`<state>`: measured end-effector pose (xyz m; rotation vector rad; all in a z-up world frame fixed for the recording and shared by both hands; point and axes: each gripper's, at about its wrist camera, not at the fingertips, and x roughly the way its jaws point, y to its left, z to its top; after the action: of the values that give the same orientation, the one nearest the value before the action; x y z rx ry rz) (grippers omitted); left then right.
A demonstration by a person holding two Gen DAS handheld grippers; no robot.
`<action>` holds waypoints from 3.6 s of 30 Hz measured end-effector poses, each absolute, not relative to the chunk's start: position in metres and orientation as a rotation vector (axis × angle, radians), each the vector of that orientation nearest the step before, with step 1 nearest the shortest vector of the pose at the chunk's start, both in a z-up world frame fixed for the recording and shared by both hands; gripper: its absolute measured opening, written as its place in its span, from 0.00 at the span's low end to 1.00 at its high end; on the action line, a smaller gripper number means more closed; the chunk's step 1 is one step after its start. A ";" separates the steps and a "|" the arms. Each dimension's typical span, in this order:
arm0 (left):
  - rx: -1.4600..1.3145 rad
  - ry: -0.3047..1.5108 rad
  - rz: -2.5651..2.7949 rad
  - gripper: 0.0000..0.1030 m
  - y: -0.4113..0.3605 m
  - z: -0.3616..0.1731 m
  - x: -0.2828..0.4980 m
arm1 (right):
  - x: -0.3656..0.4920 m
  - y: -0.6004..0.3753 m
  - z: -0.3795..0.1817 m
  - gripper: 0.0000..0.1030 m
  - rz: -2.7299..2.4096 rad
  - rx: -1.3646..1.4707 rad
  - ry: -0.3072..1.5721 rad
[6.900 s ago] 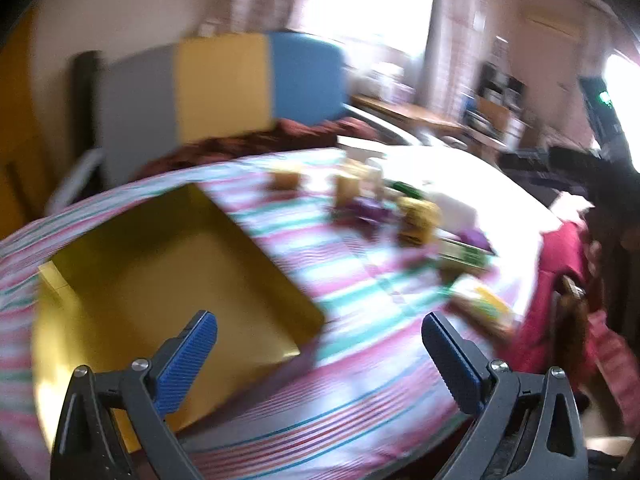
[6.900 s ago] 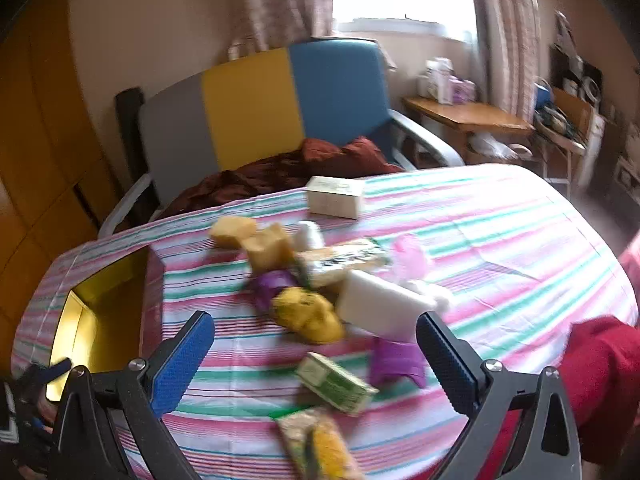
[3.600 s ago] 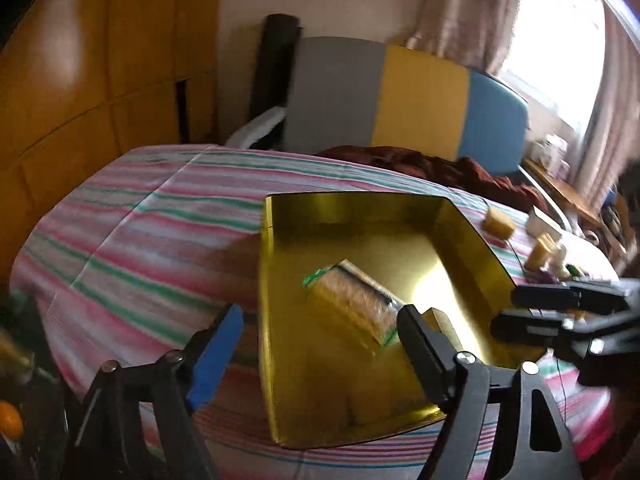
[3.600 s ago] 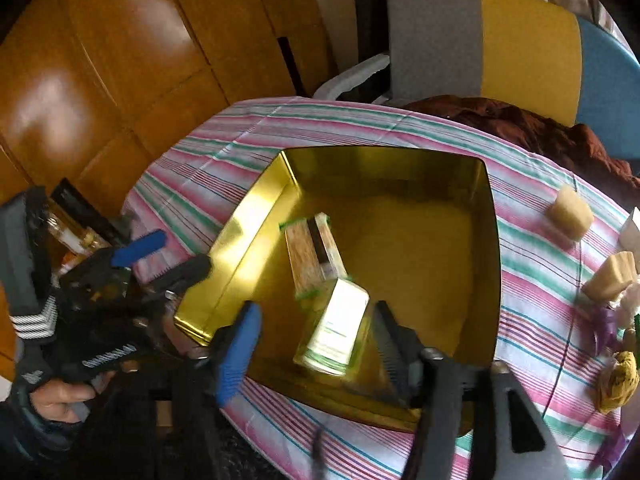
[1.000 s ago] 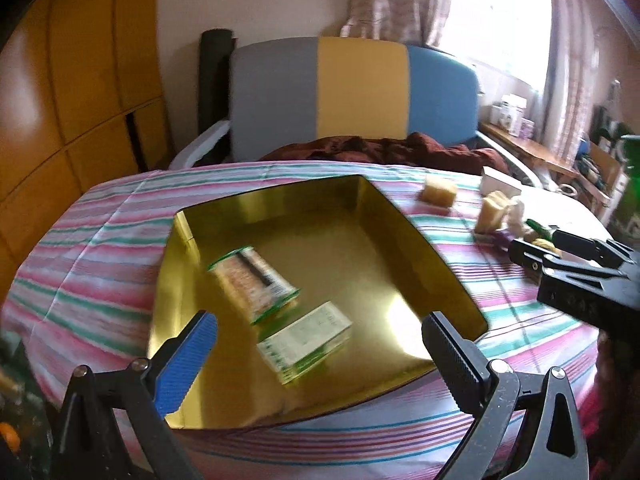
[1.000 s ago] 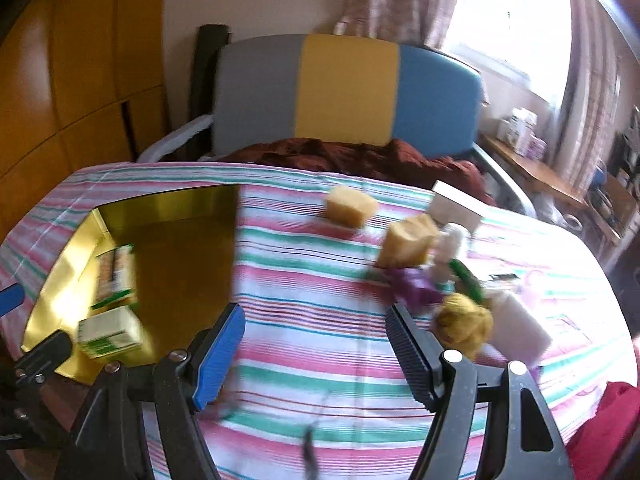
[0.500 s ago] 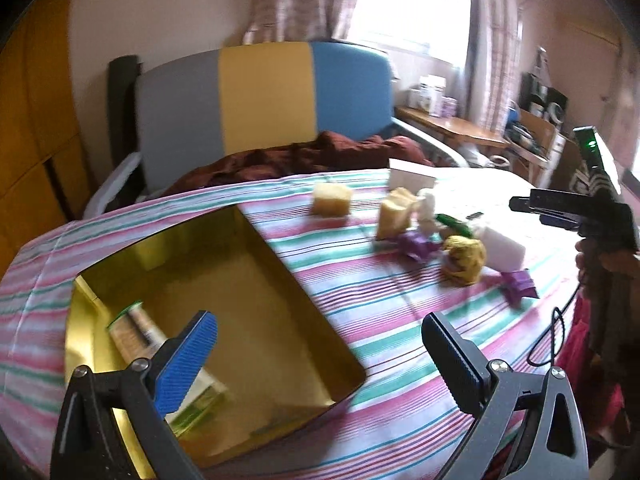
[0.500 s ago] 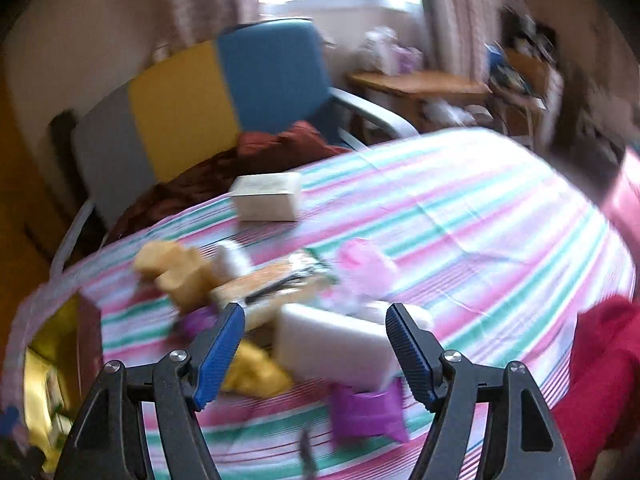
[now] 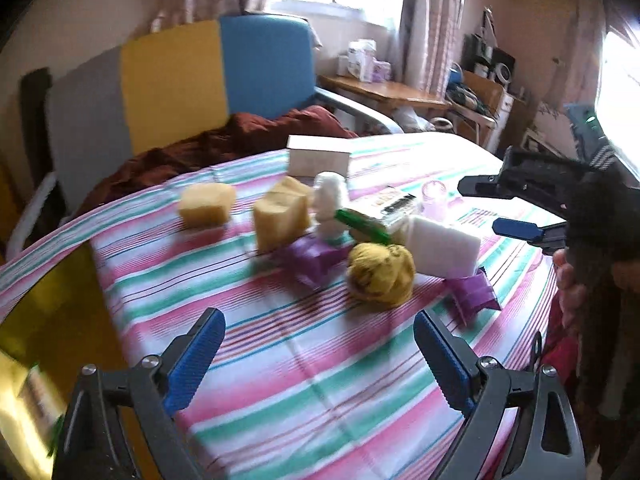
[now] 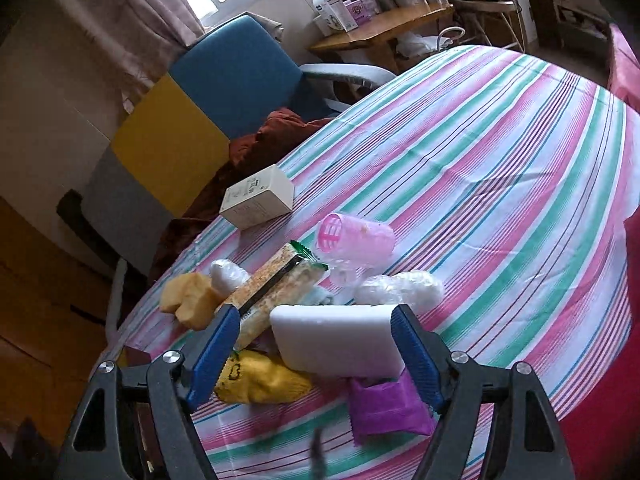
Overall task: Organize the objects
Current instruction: 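Grasp the yellow knitted pouch with the left tool, then hold the yellow pouch in the left tool while the right tool grasps a purple sachet, then carry both items to the gold tray and release them inside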
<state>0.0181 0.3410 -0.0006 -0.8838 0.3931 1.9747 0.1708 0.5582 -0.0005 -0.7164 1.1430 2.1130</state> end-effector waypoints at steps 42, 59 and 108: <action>-1.007 0.313 1.789 0.43 0.288 -0.044 0.056 | 0.129 0.548 -0.019 0.80 2.172 -1.034 1.124; -0.928 0.219 1.842 0.43 0.228 -0.006 0.064 | 0.120 0.522 -0.014 0.80 2.254 -1.198 1.020; -0.983 -0.083 2.418 0.45 0.023 0.023 -0.042 | -0.035 0.264 0.043 0.48 2.790 -1.420 0.434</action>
<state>-0.0420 0.0226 0.0233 -0.9831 -0.0828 2.4180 -0.0349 0.2636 0.0433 -1.4203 0.4339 2.7901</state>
